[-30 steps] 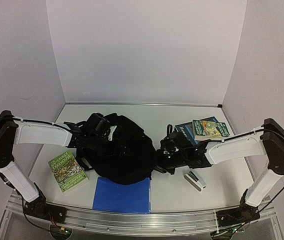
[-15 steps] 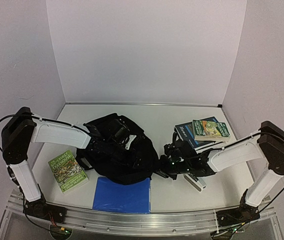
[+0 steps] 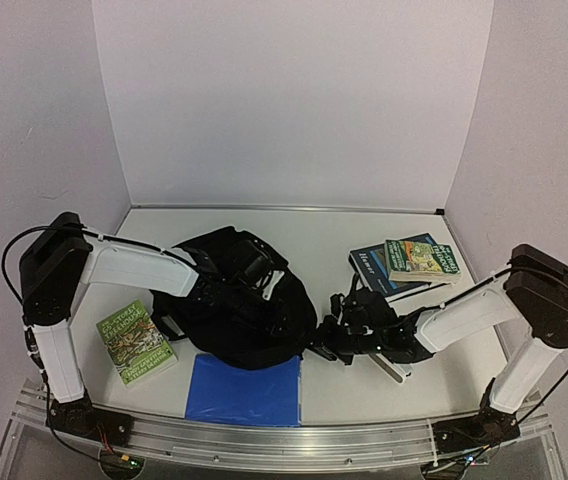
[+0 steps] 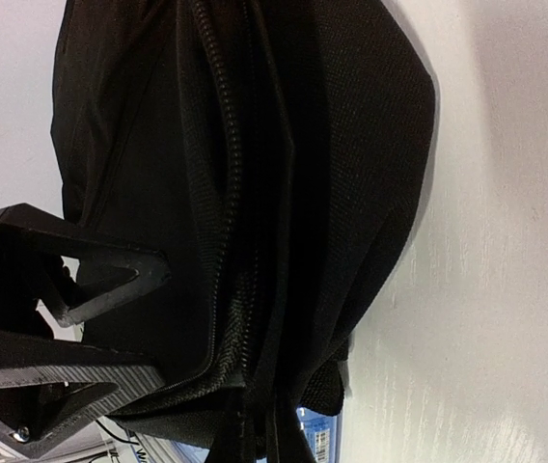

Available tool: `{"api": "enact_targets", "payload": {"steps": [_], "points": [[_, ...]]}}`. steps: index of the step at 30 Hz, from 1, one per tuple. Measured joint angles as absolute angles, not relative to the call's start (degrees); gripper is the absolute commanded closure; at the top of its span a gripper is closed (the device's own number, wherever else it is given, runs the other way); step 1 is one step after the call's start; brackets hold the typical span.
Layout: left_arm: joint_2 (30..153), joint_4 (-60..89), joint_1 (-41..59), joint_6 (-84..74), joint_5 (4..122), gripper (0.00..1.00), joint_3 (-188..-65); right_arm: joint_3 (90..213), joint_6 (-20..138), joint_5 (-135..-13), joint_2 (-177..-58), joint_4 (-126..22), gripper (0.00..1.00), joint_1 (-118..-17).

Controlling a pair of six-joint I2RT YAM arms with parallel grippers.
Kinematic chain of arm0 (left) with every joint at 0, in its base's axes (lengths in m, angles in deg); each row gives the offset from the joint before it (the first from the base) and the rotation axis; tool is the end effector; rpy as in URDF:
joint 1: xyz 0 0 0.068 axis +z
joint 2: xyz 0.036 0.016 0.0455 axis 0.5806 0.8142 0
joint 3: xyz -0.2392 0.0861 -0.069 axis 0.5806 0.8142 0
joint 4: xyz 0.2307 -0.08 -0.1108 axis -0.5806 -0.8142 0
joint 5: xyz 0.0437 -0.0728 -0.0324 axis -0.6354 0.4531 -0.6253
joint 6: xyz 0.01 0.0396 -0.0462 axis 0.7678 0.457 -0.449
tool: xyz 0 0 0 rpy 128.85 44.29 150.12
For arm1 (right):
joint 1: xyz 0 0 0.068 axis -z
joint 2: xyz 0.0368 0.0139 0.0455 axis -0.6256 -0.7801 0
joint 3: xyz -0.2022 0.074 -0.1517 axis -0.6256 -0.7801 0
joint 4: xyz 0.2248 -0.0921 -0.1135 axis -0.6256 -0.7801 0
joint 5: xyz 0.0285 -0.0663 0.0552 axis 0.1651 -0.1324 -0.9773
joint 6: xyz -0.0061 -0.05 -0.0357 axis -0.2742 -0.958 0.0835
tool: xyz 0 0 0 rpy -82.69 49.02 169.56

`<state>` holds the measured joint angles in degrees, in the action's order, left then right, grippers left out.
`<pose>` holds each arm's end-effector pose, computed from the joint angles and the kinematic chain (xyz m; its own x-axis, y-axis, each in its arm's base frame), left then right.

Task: Pack the student bag
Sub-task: Adjust the student bag at the center of the board.

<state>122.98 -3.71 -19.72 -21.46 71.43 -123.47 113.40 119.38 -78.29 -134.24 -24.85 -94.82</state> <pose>0.2170 -0.3356 0.1510 -0.8284 0.3922 -0.3998 0.5538 0.6800 -0.4805 0.1768 0.2797 0.1105 -0.9548 0.2009 -0.2192 -0.0646 0.5795 0.8124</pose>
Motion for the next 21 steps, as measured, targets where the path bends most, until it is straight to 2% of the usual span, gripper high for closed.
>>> {"api": "enact_targets", "payload": {"steps": [3, 7, 11, 14, 21], "points": [[124.52, -3.38, -20.30, -21.36, 71.80, 0.55, -124.72, 113.01, 119.63, -78.35, -134.34, -23.98, 1.00, -94.82], [125.67, -3.38, -21.01, -21.21, 72.39, 0.47, -125.52, 112.53, 119.82, -78.35, -134.34, -23.12, 1.00, -94.82], [126.55, -3.94, -21.64, -21.27, 72.21, 0.45, -126.69, 112.19, 119.97, -78.35, -134.34, -22.56, 1.00, -94.82], [127.95, -5.05, -22.14, -20.99, 70.70, 0.52, -128.67, 111.96, 120.11, -78.29, -134.34, -22.55, 1.00, -94.80], [130.75, -10.21, -24.83, -19.71, 63.60, 0.80, -133.08, 111.54, 120.37, -78.32, -134.34, -22.24, 1.00, -94.82]]}}
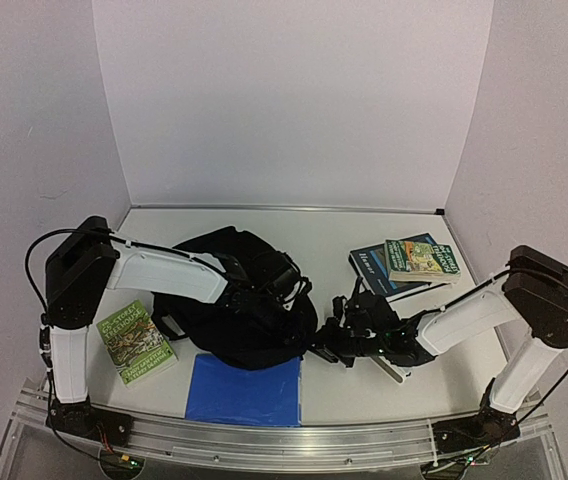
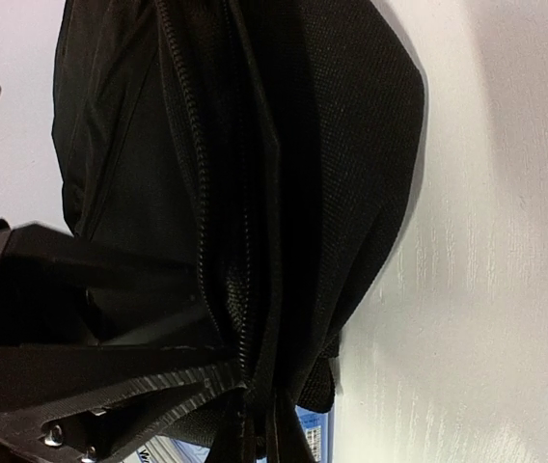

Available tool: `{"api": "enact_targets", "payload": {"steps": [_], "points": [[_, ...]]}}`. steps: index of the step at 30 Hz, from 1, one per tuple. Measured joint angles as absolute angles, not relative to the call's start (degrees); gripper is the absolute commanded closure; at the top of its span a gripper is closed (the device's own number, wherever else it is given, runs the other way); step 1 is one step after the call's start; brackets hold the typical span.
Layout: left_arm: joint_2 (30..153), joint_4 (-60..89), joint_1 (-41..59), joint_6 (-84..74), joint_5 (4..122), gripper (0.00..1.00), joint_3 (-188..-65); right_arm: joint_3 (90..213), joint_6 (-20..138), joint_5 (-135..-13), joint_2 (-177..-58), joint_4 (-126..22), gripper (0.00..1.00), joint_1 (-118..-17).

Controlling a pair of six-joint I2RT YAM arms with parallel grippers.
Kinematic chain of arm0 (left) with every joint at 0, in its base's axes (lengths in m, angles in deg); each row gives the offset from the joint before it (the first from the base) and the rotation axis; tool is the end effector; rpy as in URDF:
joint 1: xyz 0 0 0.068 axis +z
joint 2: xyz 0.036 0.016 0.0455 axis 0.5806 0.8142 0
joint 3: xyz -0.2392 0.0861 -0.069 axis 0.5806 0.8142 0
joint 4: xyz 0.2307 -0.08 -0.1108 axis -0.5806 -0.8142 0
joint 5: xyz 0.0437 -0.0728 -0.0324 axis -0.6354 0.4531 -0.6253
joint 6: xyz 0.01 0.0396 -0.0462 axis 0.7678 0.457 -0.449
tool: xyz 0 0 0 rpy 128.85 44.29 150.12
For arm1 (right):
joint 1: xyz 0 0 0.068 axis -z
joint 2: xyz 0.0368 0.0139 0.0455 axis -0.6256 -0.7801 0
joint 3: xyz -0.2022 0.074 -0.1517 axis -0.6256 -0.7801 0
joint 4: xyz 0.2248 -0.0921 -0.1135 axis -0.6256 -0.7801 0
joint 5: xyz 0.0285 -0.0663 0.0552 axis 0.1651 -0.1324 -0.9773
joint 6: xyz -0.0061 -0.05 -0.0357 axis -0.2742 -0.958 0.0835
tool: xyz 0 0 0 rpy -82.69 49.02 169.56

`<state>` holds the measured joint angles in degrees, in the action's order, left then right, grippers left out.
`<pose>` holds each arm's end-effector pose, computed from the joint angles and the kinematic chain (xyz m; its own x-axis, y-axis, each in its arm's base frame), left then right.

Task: Pack the student bag
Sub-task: Adjust the student bag at the center of the board.

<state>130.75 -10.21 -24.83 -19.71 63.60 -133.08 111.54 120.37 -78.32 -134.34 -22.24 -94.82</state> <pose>0.2056 -0.3750 0.1398 -0.7830 0.4770 -0.3992 0.6106 0.7121 -0.3466 0.1738 0.2753 0.1057 -0.9546 0.2124 -0.2089 -0.0533 0.5681 0.8212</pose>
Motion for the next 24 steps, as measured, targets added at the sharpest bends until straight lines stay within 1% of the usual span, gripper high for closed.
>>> {"api": "enact_targets", "payload": {"steps": [3, 5, 10, 16, 19, 24], "points": [[130.84, -10.98, -25.68, -19.53, 61.83, 0.93, -133.43, 111.45, 120.43, -78.32, -134.34, -22.15, 1.00, -94.82], [130.84, -11.08, -25.98, -19.81, 61.32, 1.00, -133.45, 111.42, 120.53, -78.32, -134.34, -22.12, 1.00, -94.82], [130.44, -9.73, -25.99, -20.71, 60.59, 1.00, -132.14, 110.85, 120.92, -78.19, -134.30, -21.57, 1.00, -94.82], [126.08, -8.81, -25.13, -22.18, 58.26, 1.00, -128.95, 110.10, 121.32, -77.62, -133.08, -21.30, 1.00, -94.87], [122.60, -8.39, -22.78, -23.01, 57.35, 1.00, -126.94, 110.03, 121.32, -76.93, -132.56, -21.55, 1.00, -94.92], [116.87, -7.68, -15.71, -23.19, 55.73, 1.00, -123.65, 110.03, 121.28, -76.14, -132.19, -22.83, 1.00, -94.93]]}}
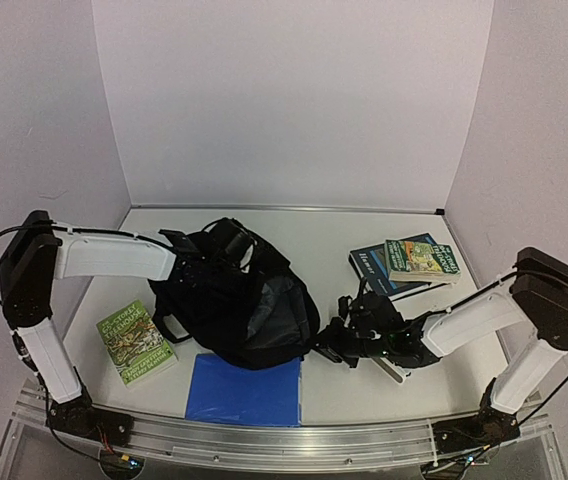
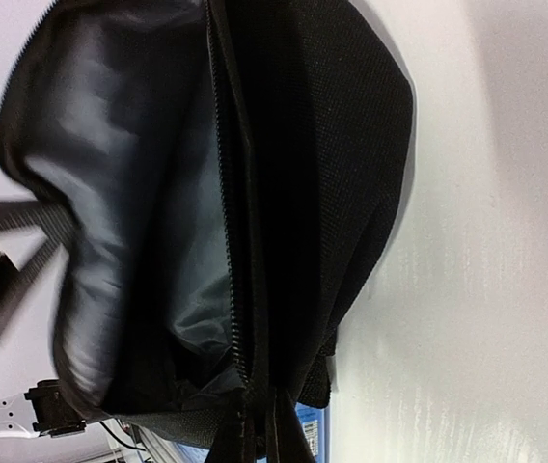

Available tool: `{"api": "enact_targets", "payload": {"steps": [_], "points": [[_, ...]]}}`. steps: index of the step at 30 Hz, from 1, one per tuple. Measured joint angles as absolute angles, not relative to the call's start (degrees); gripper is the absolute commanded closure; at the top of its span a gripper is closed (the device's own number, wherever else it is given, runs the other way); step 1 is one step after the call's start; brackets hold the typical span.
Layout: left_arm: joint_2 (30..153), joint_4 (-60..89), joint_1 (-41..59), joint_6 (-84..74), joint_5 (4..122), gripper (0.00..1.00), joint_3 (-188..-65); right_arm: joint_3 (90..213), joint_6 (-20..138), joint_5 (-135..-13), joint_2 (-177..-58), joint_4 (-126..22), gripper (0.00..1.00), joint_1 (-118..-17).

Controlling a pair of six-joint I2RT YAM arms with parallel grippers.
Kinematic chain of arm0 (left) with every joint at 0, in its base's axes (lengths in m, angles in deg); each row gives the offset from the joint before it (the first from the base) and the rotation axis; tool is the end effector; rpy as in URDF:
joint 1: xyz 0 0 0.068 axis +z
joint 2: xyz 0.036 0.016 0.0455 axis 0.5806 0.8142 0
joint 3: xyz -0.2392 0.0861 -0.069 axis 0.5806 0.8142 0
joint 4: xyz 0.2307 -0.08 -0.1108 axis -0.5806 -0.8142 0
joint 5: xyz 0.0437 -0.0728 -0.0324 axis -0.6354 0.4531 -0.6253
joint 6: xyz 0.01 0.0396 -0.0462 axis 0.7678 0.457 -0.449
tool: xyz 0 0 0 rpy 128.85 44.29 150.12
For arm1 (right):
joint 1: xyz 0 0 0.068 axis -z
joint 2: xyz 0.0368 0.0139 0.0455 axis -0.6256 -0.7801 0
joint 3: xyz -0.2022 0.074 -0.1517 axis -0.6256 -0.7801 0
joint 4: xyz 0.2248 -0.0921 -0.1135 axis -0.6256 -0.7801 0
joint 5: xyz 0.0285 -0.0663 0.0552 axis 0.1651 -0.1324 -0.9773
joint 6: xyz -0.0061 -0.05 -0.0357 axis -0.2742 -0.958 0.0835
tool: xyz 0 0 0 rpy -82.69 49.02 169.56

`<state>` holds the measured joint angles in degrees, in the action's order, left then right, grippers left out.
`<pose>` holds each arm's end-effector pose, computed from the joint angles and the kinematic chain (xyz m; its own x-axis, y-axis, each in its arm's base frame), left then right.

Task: Pack the student bag
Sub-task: Adjust the student bag at the center of the board.

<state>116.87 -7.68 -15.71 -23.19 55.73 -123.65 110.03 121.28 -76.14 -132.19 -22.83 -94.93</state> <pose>0.2430 -0.3033 0.1855 -0.8226 0.2210 -0.5239 0.4298 0.8450 -0.3183 0.1708 0.2688 0.1086 -0.9446 0.2478 -0.2151 -0.0355 0.5746 0.8177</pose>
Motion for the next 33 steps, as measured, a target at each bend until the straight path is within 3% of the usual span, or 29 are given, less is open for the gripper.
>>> {"api": "enact_targets", "payload": {"steps": [13, 19, 33], "points": [[112.78, -5.43, 0.46, -14.93, 54.55, 1.00, -121.89, 113.56, 118.10, -73.33, -130.99, -31.88, 1.00, -95.33], [116.35, -3.26, 4.22, -9.51, 56.82, 1.00, -127.55, 118.08, 114.42, -71.48, -130.90, -39.31, 1.00, -94.69], [121.29, -2.34, 15.52, -6.48, 65.30, 1.00, -128.92, 120.02, 106.20, -75.22, -128.79, -41.98, 1.00, -81.84]]}}
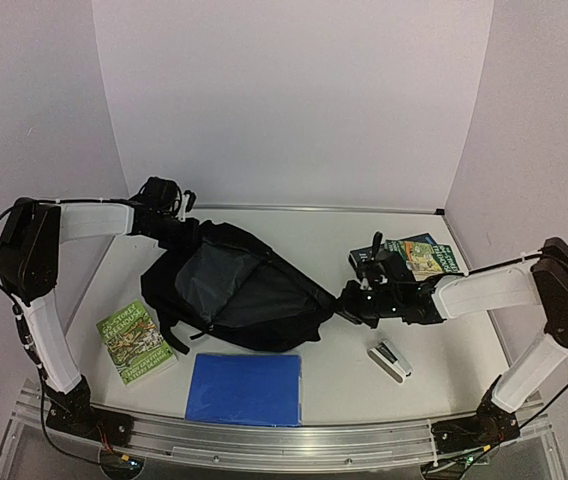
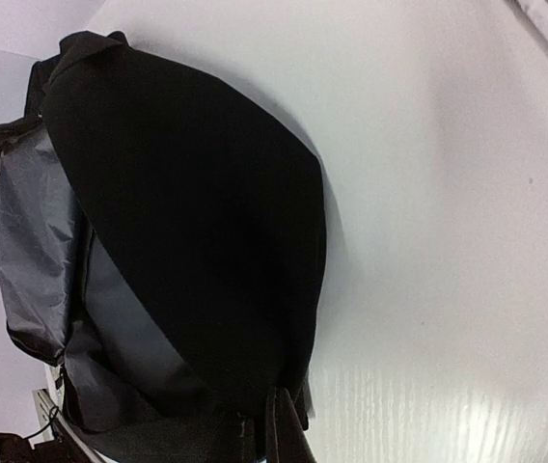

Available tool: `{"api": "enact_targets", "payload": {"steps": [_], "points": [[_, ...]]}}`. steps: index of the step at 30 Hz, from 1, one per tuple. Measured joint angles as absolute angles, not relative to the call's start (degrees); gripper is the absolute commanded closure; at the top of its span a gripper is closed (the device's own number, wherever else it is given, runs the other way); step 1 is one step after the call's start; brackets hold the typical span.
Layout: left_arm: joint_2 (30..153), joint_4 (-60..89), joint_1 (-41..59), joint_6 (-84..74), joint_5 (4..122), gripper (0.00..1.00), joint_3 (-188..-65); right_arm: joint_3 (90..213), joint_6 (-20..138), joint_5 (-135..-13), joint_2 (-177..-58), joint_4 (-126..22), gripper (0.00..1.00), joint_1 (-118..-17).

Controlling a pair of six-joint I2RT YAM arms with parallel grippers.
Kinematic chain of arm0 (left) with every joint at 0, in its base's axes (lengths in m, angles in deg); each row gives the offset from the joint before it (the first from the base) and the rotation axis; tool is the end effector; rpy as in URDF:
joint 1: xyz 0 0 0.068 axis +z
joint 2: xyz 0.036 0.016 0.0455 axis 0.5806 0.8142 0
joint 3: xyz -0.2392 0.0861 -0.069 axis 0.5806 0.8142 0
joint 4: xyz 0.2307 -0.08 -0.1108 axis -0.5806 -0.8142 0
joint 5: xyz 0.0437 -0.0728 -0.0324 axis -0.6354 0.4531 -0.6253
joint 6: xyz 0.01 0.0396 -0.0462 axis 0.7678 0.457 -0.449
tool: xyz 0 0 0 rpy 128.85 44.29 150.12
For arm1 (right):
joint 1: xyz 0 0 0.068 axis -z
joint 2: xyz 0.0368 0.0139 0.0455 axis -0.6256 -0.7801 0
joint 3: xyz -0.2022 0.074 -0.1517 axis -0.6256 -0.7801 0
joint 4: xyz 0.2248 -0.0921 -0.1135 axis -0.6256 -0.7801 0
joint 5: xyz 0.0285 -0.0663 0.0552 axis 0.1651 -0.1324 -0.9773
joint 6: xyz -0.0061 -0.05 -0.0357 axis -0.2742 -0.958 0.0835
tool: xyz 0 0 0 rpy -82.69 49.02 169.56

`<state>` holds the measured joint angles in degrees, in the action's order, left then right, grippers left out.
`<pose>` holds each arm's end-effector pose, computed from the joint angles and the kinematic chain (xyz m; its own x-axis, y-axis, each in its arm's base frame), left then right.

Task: Pack the student bag
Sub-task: Adjust the student bag at the center of the board.

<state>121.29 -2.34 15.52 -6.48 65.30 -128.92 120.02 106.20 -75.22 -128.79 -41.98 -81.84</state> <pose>0.3902 -0.1507 0.1937 -0.7633 0.0337 -0.6451 0.2841 0.9144 -0.2884 0.2409 0.2349 0.1451 -0.8824 0.2729 -0.3834 -0.0758 0.7217 0.6880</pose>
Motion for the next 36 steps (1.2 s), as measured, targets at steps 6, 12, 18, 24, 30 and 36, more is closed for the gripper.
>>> {"api": "enact_targets", "payload": {"steps": [6, 12, 18, 24, 30, 36], "points": [[121.72, -0.36, 16.66, -7.67, 70.42, 1.00, -129.00, 127.62, 99.76, -75.36, -133.81, -45.75, 0.99, -77.01], [125.57, 4.64, 17.58, -13.17, 77.06, 1.00, -128.37, 138.67, 94.29, -70.22, -139.98, -52.43, 0.72, -74.69], [125.70, 7.72, 17.60, -17.17, 79.84, 1.00, -126.62, 143.65, 91.49, -66.47, -140.42, -56.55, 0.52, -74.63], [125.70, 9.88, 17.60, -19.88, 82.26, 0.95, -125.97, 141.61, 92.95, -66.55, -136.82, -60.62, 0.32, -76.59], [125.64, 10.18, 17.60, -21.18, 82.38, 0.93, -125.51, 138.51, 96.97, -67.68, -131.87, -61.91, 0.26, -82.06], [125.64, 9.71, 17.60, -20.99, 80.93, 0.90, -125.53, 139.77, 99.36, -67.80, -132.26, -62.56, 0.27, -88.66]]}}
